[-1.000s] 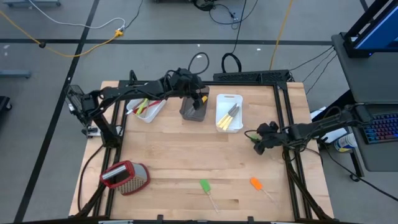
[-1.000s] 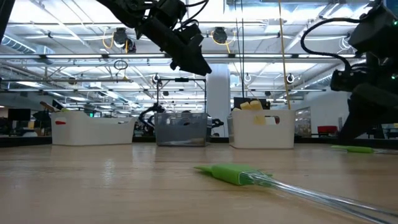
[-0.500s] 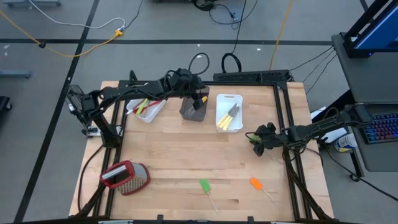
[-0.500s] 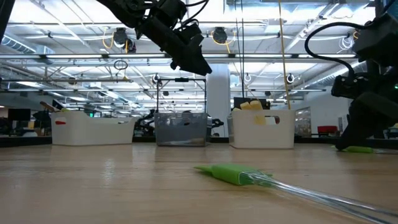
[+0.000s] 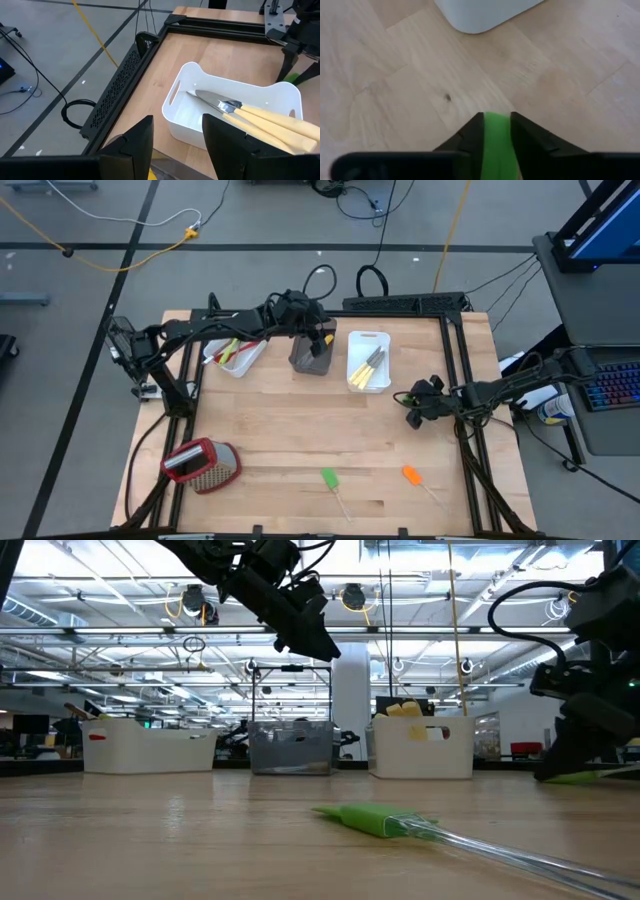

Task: Pick & Place Kitchen Items
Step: Put the top green spatula into the black bin

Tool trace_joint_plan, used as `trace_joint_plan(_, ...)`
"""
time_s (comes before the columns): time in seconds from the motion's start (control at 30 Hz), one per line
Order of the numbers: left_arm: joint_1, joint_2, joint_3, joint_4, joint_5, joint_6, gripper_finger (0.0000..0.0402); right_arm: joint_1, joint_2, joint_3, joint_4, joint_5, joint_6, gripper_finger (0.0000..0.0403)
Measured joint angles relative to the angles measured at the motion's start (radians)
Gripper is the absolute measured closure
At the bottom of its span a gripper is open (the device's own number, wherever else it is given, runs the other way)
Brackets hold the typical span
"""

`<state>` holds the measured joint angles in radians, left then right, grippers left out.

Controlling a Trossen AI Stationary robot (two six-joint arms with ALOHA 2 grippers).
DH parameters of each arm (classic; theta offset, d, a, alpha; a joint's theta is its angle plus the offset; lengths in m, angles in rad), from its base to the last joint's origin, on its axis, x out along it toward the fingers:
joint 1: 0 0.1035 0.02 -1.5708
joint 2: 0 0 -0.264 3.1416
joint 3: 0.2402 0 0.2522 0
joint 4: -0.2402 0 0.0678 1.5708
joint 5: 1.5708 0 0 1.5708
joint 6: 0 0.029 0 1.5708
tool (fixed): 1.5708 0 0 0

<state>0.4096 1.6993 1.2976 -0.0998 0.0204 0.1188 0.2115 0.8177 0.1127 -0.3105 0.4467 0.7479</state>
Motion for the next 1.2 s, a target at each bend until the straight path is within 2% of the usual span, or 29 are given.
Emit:
trace_joint_plan(0.27,0.0,0.0,0.0,0.0,0.0,0.0,0.0229,-0.001,0.001,-0.001,-0.002,0.007,-0.002,0.0392)
trace_joint_plan(0.4,0.0,0.0,0.0,0.0,0.0,0.0,0.0229,-0.001,0.001,-0.001,0.02,0.004,-0.007,0.0394)
trace_joint_plan(0.57,0.0,0.0,0.0,0.0,0.0,0.0,0.0229,-0.001,0.001,0.049,0.046,-0.017,-0.025,0.0359)
trace_joint_plan(0.7,0.0,0.0,0.0,0.0,-0.001,0.0,0.0229,0.0,0.005,0.111,0.034,-0.082,-0.101,0.0314)
trace_joint_plan(0.8,0.0,0.0,0.0,0.0,-0.001,0.0,0.0229,-0.001,0.002,0.14,0.041,-0.081,-0.113,0.0277)
trace_joint_plan(0.93,0.0,0.0,0.0,-0.001,-0.001,0.0,0.0229,-0.001,0.003,0.14,0.007,-0.086,0.009,0.0229)
trace_joint_plan(1.03,-0.001,0.0,0.0,-0.001,-0.001,0.0,0.0229,0.0,0.003,0.141,-0.067,-0.139,0.108,0.0203)
trace_joint_plan(1.2,-0.001,0.0,0.0,-0.001,-0.001,0.007,0.0229,0.005,0.025,0.143,-0.085,-0.164,0.18,0.0193)
